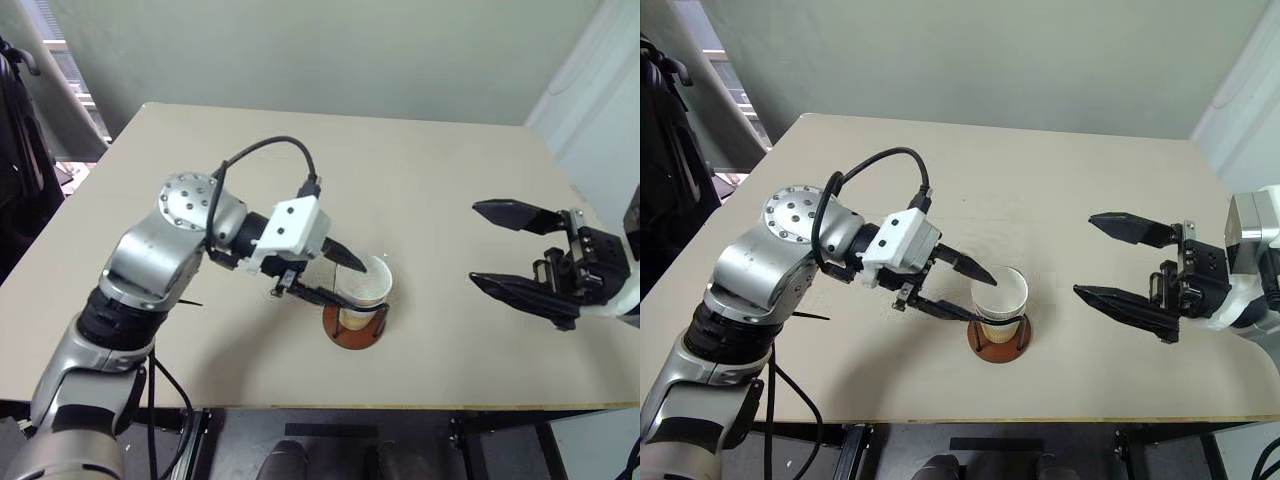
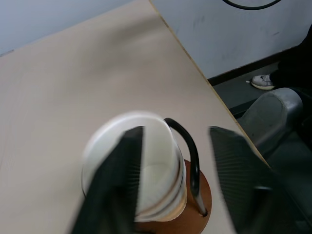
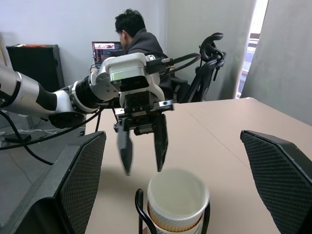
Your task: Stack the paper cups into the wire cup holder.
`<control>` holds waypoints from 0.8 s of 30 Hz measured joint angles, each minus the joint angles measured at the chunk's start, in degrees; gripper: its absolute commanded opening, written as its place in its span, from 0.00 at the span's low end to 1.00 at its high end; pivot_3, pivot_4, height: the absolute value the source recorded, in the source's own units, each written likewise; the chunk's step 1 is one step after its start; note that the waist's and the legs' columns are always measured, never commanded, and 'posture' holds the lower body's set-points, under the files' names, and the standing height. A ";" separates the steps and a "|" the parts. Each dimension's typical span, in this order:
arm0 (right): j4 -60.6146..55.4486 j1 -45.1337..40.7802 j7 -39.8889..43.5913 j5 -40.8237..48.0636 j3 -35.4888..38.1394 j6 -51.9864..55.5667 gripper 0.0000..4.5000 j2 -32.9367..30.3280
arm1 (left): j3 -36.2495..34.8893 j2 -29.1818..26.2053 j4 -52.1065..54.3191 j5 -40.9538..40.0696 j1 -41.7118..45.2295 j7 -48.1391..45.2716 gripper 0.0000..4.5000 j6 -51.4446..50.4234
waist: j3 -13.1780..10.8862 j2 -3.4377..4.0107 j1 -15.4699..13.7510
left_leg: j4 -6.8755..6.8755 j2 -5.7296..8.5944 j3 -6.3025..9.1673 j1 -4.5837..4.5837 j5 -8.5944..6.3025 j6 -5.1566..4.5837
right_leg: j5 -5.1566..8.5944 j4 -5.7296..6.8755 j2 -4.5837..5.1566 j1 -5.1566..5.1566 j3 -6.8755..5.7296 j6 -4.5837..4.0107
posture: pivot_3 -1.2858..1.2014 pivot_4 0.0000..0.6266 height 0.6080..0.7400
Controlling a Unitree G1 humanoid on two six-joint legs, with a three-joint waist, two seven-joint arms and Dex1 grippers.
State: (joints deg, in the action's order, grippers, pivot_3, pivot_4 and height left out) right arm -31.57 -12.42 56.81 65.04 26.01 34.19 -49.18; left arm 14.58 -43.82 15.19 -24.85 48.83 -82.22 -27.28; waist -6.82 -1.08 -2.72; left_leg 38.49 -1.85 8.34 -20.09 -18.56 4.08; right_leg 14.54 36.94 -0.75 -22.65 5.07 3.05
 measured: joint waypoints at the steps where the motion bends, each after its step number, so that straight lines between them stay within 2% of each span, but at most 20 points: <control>1: 0.16 0.00 0.15 -0.02 0.00 -0.07 1.00 -0.01 | -0.03 -0.05 0.01 0.00 -0.19 0.12 0.85 -0.17 | 0.00 0.00 0.00 | 0.00 0.00 0.00 0.00 0.00 0.00 | 0.00 0.00 0.00 0.00 0.00 0.00 | 0.52 0.24 1.00; 3: 0.61 -0.03 0.62 -0.07 0.00 -0.11 1.00 -0.05 | -0.23 -0.15 0.16 -0.06 -0.65 0.47 0.99 -0.53 | 0.00 0.00 0.00 | 0.01 0.00 0.01 0.00 0.00 0.00 | 0.00 0.00 0.00 0.01 0.00 0.00 | 0.52 0.24 1.00; 8: 2.02 -0.28 1.46 -0.62 -0.14 -0.33 1.00 -0.09 | -4.10 -0.26 0.63 -0.93 -3.15 4.53 0.99 -1.74 | 0.00 0.00 0.05 | 0.00 -0.01 -0.04 0.03 0.00 0.00 | 0.00 0.01 -0.01 0.01 -0.03 0.01 | 0.52 0.24 1.00; 13: 4.39 -1.12 3.48 -2.49 -0.93 -0.71 1.00 -0.35 | -13.83 -1.03 0.46 -5.15 -7.86 11.10 0.99 -6.16 | 0.00 0.00 0.15 | 0.00 -0.02 -0.11 0.05 0.01 0.00 | 0.00 0.02 -0.03 0.01 -0.09 0.01 | 0.52 0.24 1.00; 15: 5.45 -1.43 4.41 -3.75 -1.49 -0.87 1.00 -0.77 | -18.21 -3.05 0.57 -6.56 -9.62 12.96 0.99 -7.65 | 0.00 0.00 0.17 | -0.04 -0.03 -0.09 0.07 0.00 0.00 | 0.00 0.02 -0.03 0.00 -0.08 0.01 | 0.52 0.24 1.00; 18: 7.86 -1.24 6.24 -6.66 -2.46 -1.09 1.00 -2.36 | -25.05 -9.50 0.14 -7.02 -18.39 13.97 0.99 -9.37 | 0.04 0.08 0.66 | -0.28 -0.05 -0.15 0.16 0.01 0.02 | 0.01 0.00 -0.08 -0.03 0.00 -0.01 | 0.52 0.24 1.00; 24: 14.95 -1.70 10.74 -13.72 -4.58 -2.98 1.00 -4.94 | -38.44 -14.46 -0.87 -8.39 -35.77 13.25 0.99 -12.06 | 0.05 0.07 0.53 | -0.26 -0.08 0.04 0.13 0.01 0.00 | 0.07 0.06 -0.06 -0.09 0.03 -0.12 | 0.52 0.24 1.00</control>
State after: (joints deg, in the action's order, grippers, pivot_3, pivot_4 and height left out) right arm -16.62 -14.12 67.55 51.32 21.44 31.21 -54.13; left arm -23.86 -58.27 14.32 -33.24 13.06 -68.97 -39.35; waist -6.77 -1.02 -2.19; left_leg 38.22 -1.93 8.38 -19.96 -18.55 4.08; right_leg 14.61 37.00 -0.80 -22.74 5.10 2.94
